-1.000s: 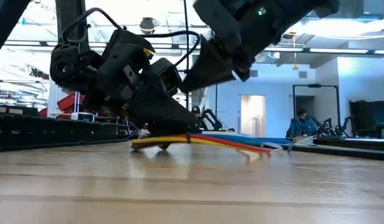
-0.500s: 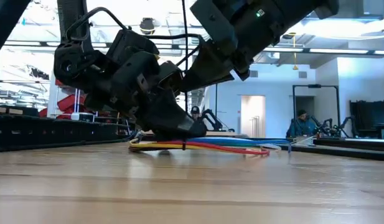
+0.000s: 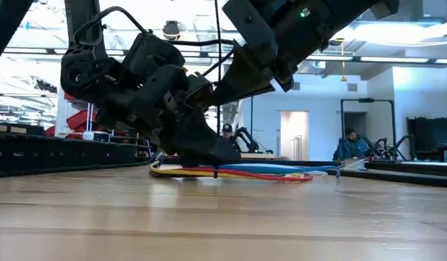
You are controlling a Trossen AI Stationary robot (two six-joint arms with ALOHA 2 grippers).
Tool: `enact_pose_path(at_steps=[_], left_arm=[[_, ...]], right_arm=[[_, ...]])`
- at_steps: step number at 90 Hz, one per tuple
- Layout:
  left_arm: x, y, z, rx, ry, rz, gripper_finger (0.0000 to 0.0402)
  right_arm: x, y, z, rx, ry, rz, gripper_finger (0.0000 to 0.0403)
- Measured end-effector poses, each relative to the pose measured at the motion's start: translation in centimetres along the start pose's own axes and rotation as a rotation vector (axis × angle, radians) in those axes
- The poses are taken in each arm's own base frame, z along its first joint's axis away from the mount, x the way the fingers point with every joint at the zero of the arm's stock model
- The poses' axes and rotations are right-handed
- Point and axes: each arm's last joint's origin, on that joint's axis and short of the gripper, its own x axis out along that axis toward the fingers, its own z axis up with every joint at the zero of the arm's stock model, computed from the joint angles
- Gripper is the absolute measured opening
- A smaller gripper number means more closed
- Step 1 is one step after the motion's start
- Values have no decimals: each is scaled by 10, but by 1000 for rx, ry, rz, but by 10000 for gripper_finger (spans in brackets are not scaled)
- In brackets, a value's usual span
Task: Ziptie cables
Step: Wrap the black zip tie on the cable
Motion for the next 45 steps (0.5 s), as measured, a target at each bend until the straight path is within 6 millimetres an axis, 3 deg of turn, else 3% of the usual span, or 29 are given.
enact_pose_path(at_steps=[25,45], left_arm=[[3,-10,-6,38,4,57,25],[3,-10,-7,38,7,88,75]], right_arm=[[-1,1,3,9,-13,2,0],[-2,1,5,17,-24,4,0]])
